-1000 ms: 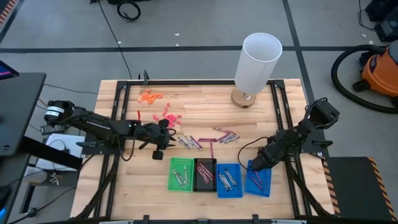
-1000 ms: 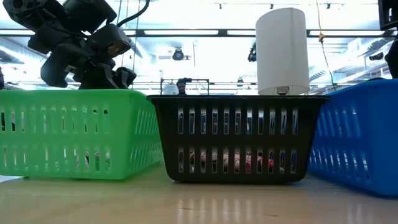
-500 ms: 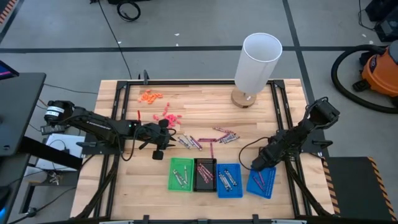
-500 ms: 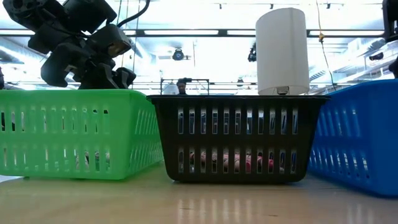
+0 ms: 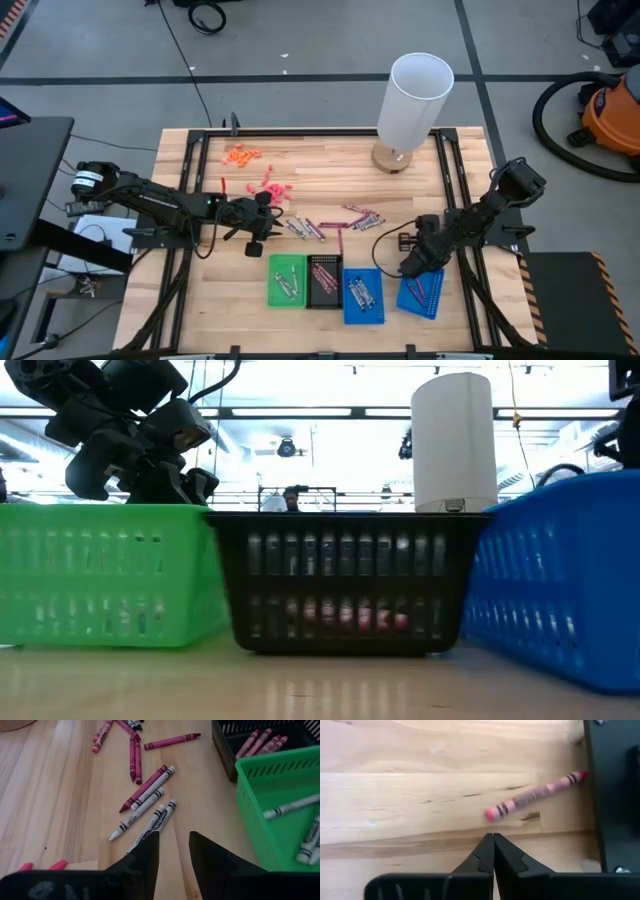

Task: Sort crayons
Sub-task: Put the pink crayon into the black bin

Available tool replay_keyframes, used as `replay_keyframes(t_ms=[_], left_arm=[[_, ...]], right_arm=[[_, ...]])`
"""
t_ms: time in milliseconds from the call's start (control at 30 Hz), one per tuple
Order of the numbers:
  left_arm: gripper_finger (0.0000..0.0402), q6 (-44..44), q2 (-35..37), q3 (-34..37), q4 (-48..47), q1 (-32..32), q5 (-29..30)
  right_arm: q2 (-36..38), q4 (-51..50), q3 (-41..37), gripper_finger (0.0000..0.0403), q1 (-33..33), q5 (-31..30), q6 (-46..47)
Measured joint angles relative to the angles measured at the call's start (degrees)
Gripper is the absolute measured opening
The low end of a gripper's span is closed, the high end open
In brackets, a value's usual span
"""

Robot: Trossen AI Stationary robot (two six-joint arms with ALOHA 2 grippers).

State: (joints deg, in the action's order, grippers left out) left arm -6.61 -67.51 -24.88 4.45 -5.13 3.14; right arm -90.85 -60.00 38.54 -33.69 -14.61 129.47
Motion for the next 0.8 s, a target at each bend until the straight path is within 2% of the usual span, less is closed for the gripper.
replay_keyframes(t_ms=[267, 433, 633, 800], left_arm=[[0.0117, 0.02, 0.0, 0.0, 0.62, 0.0, 0.02], [0.0117, 0.02, 0.0, 0.0, 1.26, 0.0, 0.02], [0.0117, -0.04, 0.0, 0.0, 1.31, 0.0, 0.02], [0.0117, -0.07, 0.0, 0.0, 1.29, 0.0, 0.02]], right_arm=[[0.0, -5.88, 4.89, 0.0007, 0.99, -8.7, -4.33], [0.0, -9.35, 5.47, 0.0009, 4.6, -9.07, -8.71], [0.0, -7.11, 5.51, 0.0019, 12.21, -5.73, -27.96], [0.09, -5.01, 5.51, 0.0055, 19.26, -0.56, -45.42]])
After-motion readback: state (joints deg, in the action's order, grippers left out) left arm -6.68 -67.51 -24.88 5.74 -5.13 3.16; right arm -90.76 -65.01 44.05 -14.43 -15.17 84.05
